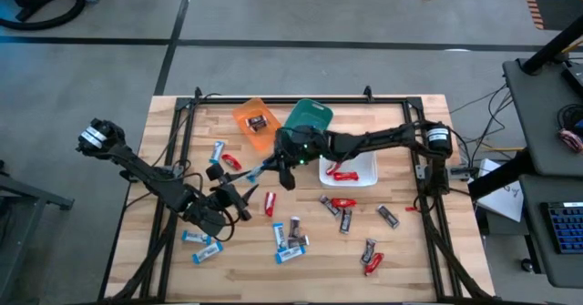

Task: Sort candy
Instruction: Put the white chocolate bar into the green bin

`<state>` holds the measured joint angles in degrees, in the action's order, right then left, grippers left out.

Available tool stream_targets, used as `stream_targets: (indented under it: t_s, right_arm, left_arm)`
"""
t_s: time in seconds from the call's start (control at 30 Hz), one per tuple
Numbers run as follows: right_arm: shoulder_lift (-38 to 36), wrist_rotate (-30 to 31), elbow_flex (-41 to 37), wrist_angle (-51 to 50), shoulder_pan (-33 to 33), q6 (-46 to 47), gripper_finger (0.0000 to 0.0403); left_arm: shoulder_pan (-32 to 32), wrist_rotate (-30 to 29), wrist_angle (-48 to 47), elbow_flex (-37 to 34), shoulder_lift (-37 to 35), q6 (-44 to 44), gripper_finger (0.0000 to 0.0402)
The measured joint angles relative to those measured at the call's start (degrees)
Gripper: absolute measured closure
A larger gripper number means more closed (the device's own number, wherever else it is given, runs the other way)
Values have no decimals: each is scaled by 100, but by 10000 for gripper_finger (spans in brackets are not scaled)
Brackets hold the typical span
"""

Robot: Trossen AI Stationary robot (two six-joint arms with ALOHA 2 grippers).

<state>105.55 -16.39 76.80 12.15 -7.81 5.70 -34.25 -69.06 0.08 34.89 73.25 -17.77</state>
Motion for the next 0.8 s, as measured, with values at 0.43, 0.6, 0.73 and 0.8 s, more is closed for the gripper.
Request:
stream_targets:
  t_s: [0.43, 0.6, 0.73, 0.8]
  right_arm:
    - [-566, 1641, 1184, -4225, -931, -1525, 376]
    - [-607, 1597, 1155, -4815, -1576, -1669, 376]
    - [-536, 954, 992, -4844, -2066, -1694, 376]
    - [-464, 650, 933, -4793, -2227, -1721, 376]
  left_arm:
    - [1173, 2492, 28, -20, -39, -108, 213]
    - [1838, 3900, -106, -55, -42, 574, 230]
    - [2356, 4537, -739, -48, -118, 1108, 249]
    - [2634, 4788, -1100, -31, -196, 1367, 256]
